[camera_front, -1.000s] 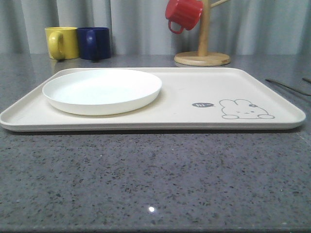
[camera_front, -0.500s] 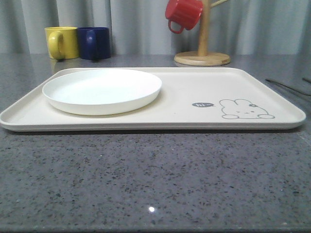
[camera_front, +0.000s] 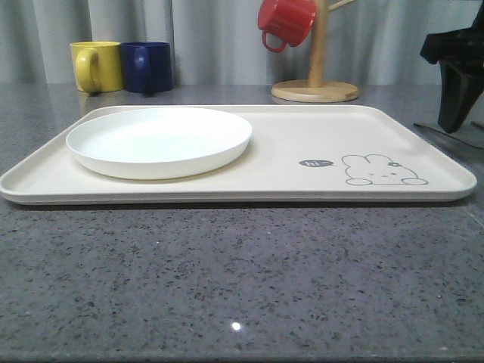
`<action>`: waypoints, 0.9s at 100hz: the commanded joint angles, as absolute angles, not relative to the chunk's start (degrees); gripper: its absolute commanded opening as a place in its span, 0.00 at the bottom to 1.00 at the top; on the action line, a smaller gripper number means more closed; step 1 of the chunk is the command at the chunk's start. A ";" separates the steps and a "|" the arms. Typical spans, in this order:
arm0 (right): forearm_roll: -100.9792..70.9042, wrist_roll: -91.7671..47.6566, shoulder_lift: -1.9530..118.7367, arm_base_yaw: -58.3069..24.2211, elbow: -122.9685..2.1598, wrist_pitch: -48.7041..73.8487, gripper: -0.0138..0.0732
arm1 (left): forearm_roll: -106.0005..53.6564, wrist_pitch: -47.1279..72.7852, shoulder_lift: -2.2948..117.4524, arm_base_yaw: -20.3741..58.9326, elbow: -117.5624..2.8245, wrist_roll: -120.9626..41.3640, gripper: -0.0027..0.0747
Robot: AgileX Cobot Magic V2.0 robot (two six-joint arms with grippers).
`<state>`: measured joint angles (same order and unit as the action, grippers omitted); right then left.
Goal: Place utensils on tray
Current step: 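Grasp the silver fork with the right gripper and lift it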
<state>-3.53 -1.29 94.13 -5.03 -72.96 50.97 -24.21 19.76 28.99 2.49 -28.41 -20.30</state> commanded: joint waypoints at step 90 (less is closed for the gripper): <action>-2.70 -1.87 95.03 -5.04 -74.94 50.67 0.13 | -24.84 15.22 29.16 2.48 -30.00 -20.28 0.01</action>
